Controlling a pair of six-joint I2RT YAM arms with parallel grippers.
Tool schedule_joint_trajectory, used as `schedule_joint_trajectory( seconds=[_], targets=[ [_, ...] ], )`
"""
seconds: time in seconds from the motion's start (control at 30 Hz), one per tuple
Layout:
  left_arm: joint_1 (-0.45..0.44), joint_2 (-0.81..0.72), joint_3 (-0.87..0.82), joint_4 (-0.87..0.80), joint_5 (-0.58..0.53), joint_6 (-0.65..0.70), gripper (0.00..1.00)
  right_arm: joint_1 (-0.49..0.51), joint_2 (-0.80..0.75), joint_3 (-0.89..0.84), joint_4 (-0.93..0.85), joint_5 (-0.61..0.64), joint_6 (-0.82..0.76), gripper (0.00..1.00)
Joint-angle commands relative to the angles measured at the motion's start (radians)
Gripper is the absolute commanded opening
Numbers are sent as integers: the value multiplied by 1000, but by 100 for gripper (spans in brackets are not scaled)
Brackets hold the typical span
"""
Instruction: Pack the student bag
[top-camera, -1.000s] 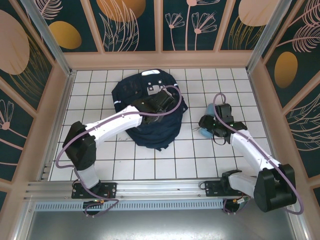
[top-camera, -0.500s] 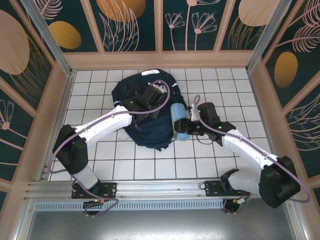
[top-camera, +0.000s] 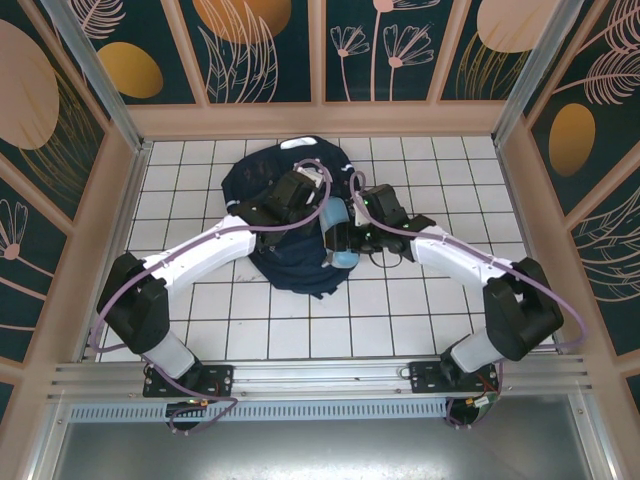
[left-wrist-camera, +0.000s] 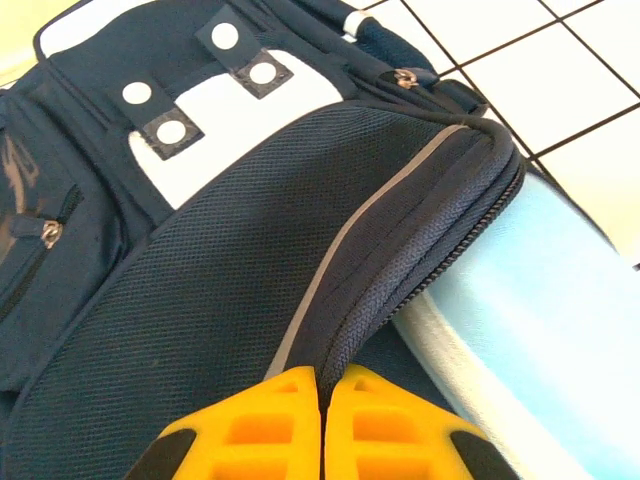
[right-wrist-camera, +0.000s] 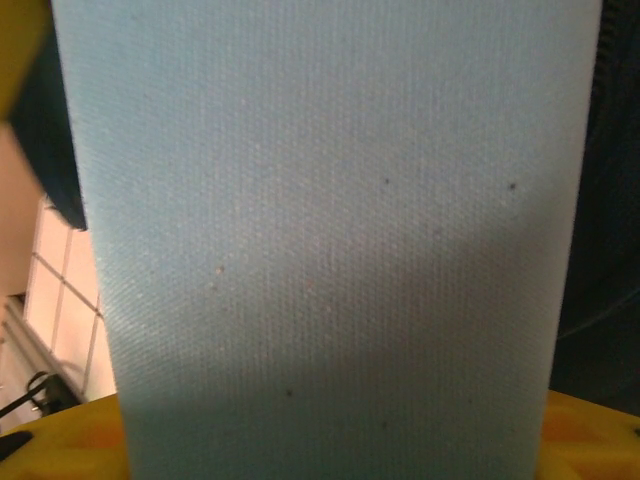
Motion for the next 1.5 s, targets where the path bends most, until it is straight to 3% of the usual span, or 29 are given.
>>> schedule_joint_trajectory(
  seconds=[0.0,0.43,0.57,0.73,0.83,0.97,1.27,1.47],
  targets=[
    [3,-47,2,152,-6,-21,4,12,36,24,-66,85,10,60],
    [3,-67,-65,231,228,25,5,12,251,278,-168,245,92,62],
    [3,-68,-77,221,206,11,12,12,259,270,-97,246,135,66],
    [8,-79,-84,212,190,-54,31,12,253,251,-71,253,143,76],
    [19,-101,-100,215,181,-84,41,9,209,198,-27,208,128,81],
    [28,-126,-108,223,220,-122,48,-7,162,128,28,110,97,80],
    [43,-88,-78,220,225,-187,54,-49,80,8,156,-52,100,86],
    [42,-67,-59,206,216,-208,61,-48,46,-37,185,-72,106,93]
  ],
)
